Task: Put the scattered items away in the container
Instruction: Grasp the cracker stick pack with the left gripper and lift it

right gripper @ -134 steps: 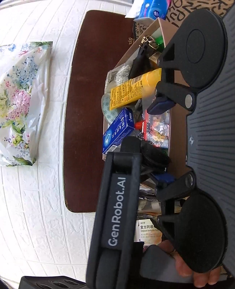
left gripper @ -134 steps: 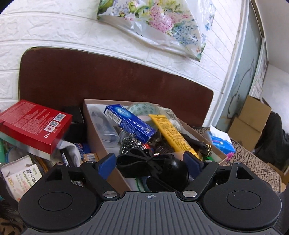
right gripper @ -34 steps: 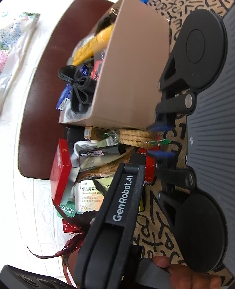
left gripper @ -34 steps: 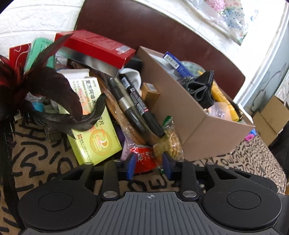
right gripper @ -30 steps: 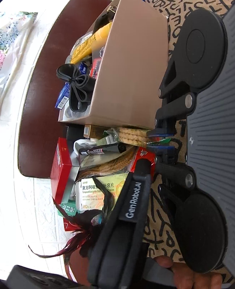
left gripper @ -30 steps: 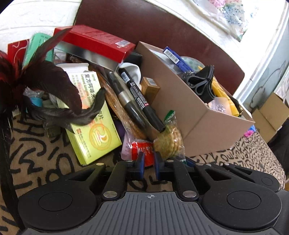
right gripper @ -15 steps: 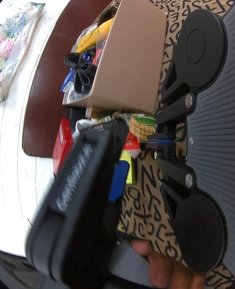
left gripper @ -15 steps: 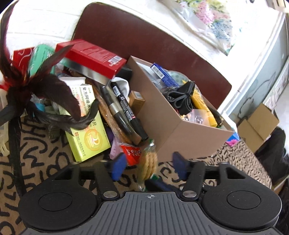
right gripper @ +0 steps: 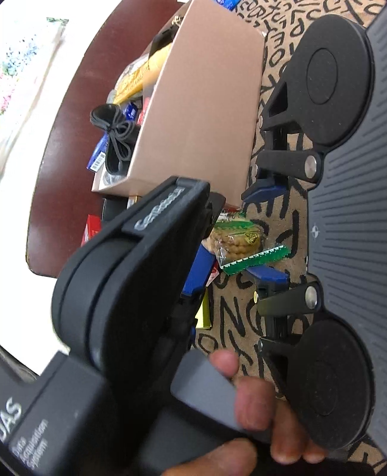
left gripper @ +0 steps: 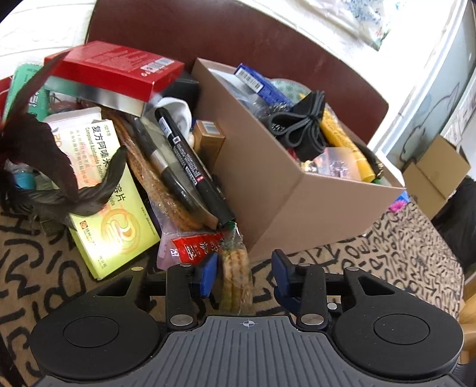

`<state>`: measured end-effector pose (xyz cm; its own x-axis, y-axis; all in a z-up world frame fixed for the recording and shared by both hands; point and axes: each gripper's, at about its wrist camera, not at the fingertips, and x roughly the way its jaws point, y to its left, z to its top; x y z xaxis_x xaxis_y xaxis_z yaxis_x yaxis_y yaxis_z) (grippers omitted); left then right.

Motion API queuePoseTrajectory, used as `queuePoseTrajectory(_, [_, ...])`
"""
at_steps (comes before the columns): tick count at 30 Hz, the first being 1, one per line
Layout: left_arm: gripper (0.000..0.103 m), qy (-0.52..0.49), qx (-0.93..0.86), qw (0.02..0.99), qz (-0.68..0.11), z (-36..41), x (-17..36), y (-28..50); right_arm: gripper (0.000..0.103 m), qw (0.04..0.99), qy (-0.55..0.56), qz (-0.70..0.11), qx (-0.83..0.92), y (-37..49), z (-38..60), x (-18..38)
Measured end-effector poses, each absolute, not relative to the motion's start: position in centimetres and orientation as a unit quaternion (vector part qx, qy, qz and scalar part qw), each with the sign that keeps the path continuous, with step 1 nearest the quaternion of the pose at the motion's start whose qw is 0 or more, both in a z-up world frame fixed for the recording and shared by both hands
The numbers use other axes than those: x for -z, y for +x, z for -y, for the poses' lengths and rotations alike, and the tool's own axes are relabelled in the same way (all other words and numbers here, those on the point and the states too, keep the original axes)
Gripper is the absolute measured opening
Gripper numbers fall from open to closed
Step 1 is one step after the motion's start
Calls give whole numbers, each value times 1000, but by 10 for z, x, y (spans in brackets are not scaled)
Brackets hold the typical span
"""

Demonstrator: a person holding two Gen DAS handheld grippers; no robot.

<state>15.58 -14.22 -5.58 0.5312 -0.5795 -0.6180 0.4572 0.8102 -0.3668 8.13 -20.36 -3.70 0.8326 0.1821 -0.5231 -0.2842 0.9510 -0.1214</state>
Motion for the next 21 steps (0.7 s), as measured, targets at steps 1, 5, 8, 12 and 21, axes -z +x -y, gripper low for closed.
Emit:
queuePoseTrajectory(1, [50, -77, 296, 870, -386, 143, 58, 158, 50, 952, -99, -262, -124, 83, 203, 38])
queuePoseTrajectory(5, [36, -77, 290, 863, -405, 140, 65, 165, 50, 949, -101, -269, -128, 93, 200, 45])
queuePoseTrajectory(8, [39, -86, 284, 862, -410, 137, 68, 167, 50, 947, -103, -273, -131, 100, 199, 49])
queuePoseTrajectory(12, [34, -79, 284, 863, -411, 137, 69, 168, 39, 944, -109, -277, -139, 104, 196, 50])
queuePoseTrajectory(21, [26, -70, 303, 872, -379, 137, 47, 144, 31, 951, -99, -257, -141, 83, 205, 30])
